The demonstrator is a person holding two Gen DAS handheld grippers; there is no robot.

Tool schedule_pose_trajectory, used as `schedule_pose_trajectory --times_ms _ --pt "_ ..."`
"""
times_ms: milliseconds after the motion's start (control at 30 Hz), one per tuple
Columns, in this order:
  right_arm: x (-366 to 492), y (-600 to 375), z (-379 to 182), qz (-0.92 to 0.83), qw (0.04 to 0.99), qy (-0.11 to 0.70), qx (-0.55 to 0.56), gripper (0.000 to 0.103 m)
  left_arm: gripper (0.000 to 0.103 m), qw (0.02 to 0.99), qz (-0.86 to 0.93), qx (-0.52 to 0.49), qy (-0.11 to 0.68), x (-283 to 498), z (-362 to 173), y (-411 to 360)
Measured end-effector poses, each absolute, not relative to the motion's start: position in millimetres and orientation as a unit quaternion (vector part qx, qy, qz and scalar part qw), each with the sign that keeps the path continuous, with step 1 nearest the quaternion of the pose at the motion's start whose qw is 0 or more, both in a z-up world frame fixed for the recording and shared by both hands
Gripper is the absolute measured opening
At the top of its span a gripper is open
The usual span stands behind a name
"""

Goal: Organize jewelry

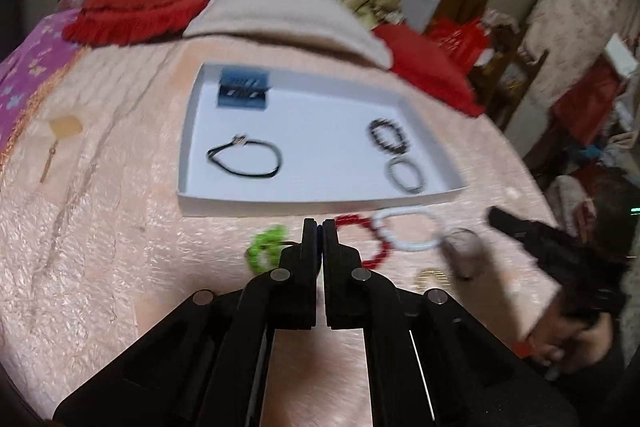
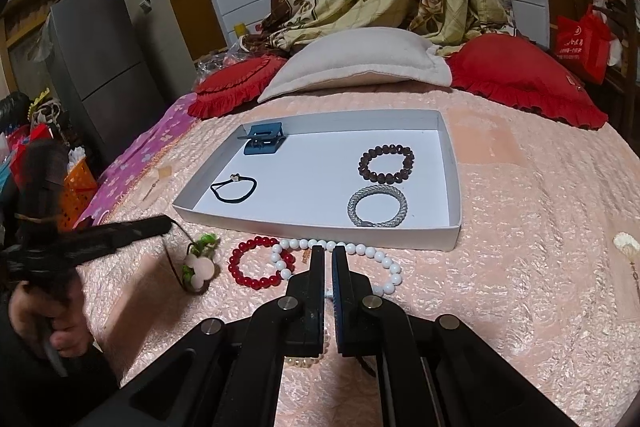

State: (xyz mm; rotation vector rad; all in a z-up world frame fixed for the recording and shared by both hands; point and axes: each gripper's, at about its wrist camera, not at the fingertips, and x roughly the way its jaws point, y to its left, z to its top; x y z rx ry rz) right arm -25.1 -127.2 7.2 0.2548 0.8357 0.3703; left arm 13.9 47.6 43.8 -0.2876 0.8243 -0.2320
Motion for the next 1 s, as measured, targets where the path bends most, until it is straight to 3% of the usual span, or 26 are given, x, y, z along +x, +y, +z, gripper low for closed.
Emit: schedule_pose_trajectory --times_ms 433,533,567,600,800,1000 --pt "-22.8 -180.5 4.4 0.147 0.881 0.413 0.176 0.005 0.001 0.903 -0.142 -0.18 0.363 -13.0 91.2 48.6" --pt "-21.8 -191.8 -15.0 0.132 0.866 0.447 0.181 0.024 0.001 0.919 -0.137 -0.146 0.338 -20.1 108.1 39.7" --pt "-21.5 -191.3 -20.2 0.134 0.862 0.457 0.176 0.039 0.001 0.92 -0.136 -0.148 0.338 -18.5 109.3 40.1" --pt "-21.8 -189.4 -25.6 0.134 0.859 0.465 0.166 0.043 0.001 0.918 -0.135 -0.154 0.339 -16.5 109.3 41.6" --pt "-26.2 -186.9 -35.4 0.137 0.856 0.477 0.143 0.043 0.001 0.923 -0.141 -0.163 0.317 -20.6 124.6 44.1" --pt "-24.1 -181.7 -36.6 0.135 0.855 0.48 0.139 0.043 0.001 0.911 -0.119 -0.165 0.359 -2.2 90.4 53.2"
